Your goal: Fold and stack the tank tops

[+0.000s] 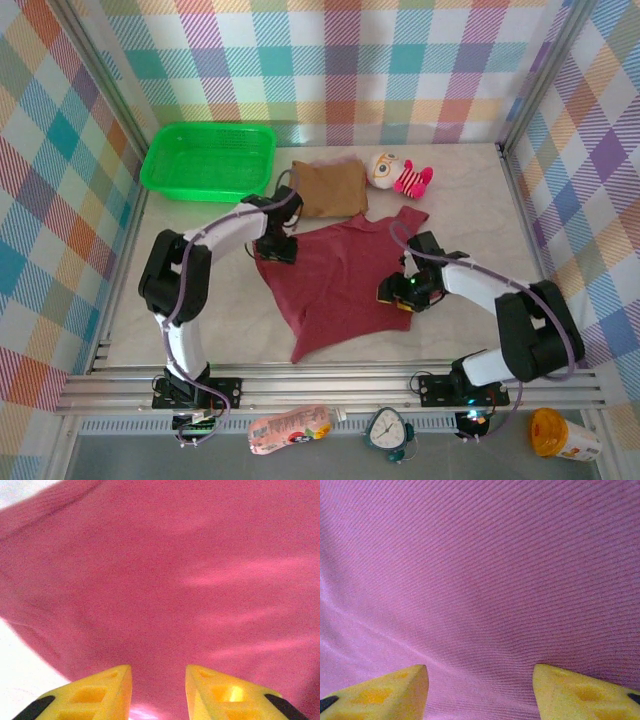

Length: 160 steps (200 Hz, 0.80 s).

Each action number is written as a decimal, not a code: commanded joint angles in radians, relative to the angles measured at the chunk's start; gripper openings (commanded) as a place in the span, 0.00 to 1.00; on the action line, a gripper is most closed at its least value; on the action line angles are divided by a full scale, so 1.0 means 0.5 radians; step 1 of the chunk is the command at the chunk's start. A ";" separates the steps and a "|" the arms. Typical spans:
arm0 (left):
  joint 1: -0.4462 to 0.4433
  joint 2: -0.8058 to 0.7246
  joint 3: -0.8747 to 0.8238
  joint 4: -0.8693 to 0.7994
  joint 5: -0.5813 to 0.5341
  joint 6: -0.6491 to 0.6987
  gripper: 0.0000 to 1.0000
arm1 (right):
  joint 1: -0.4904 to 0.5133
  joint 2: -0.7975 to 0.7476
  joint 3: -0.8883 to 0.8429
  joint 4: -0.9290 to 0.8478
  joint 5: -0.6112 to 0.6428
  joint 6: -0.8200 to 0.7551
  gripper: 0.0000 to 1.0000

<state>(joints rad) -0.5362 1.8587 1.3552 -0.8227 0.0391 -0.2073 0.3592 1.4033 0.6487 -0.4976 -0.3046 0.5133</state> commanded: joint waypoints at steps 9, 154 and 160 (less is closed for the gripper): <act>-0.175 -0.017 -0.161 0.124 0.239 -0.349 0.33 | -0.078 -0.086 -0.088 -0.265 0.197 0.107 0.60; -0.018 0.122 -0.241 -0.203 -0.458 0.148 0.34 | 0.030 0.202 0.149 0.125 0.016 -0.183 0.58; -0.017 0.112 -0.228 -0.221 -0.445 0.136 0.38 | 0.032 0.221 0.142 0.112 0.019 -0.183 0.58</act>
<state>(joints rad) -0.5621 1.9152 1.2686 -0.8787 -0.1268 -0.1799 0.3683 1.4715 0.7292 -0.4534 -0.2726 0.4339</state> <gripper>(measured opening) 0.338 0.582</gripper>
